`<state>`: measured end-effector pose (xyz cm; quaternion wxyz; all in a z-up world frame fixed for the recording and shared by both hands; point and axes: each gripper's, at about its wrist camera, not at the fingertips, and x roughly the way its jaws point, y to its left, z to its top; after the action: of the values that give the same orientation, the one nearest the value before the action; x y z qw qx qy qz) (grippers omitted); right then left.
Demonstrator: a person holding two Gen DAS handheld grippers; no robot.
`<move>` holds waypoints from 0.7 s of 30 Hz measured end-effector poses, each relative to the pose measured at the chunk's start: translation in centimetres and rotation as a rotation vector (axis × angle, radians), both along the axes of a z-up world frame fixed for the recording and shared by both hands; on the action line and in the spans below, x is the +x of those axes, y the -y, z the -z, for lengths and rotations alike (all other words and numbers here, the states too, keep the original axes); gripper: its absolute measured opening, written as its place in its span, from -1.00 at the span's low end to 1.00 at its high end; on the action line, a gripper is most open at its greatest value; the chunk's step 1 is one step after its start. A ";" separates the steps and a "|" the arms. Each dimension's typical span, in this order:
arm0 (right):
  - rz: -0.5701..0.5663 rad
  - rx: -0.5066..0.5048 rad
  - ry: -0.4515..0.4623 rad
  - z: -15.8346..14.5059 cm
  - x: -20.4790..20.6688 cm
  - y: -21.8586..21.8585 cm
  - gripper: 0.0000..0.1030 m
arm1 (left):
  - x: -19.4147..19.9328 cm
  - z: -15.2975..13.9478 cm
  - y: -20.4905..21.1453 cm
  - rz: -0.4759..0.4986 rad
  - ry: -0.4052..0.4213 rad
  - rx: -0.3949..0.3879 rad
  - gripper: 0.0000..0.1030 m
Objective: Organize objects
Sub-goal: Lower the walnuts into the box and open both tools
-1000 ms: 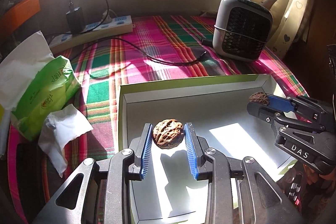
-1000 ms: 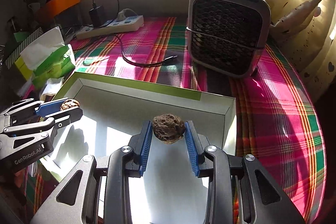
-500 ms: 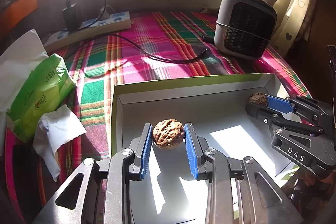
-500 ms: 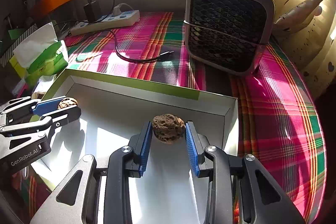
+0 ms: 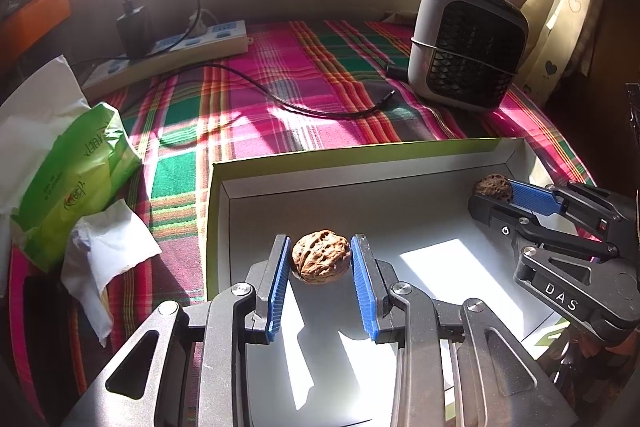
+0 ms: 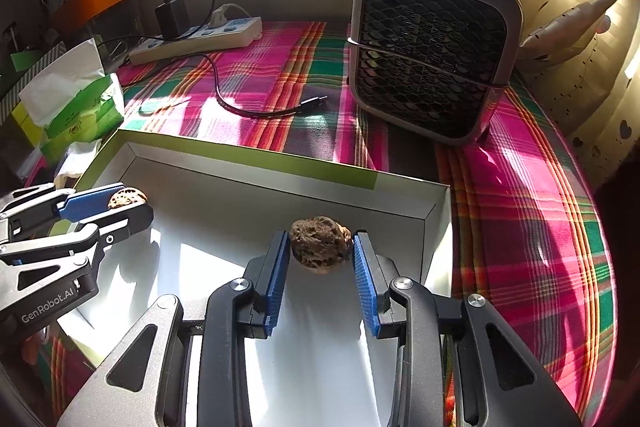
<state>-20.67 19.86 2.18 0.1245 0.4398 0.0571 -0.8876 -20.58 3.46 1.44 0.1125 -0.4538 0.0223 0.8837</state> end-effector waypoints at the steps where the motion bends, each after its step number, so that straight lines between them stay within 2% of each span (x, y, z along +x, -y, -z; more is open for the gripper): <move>1: 0.001 0.002 0.001 0.0 0.0 0.0 -0.35 | 0.0 0.0 0.0 -0.001 0.001 0.000 -0.44; 4: 0.004 0.002 0.001 0.0 0.0 0.0 -0.33 | 0.0 -0.1 -0.1 0.000 0.002 0.000 -0.43; 10: 0.008 0.000 -0.002 -0.1 0.0 0.1 -0.13 | 0.0 -0.3 -0.2 -0.002 0.007 0.007 -0.39; 14: 0.014 -0.009 0.002 -0.2 0.3 0.1 -0.12 | 0.1 -0.5 -0.2 -0.007 0.009 0.003 -0.31; 21: 0.021 -0.021 -0.013 -0.8 1.1 0.1 -0.03 | 0.8 -1.0 0.0 -0.022 -0.006 -0.008 -0.30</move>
<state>-19.60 19.72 2.96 0.1193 0.4334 0.0441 -0.8922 -19.80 3.50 2.47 0.1011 -0.4519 0.0211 0.8860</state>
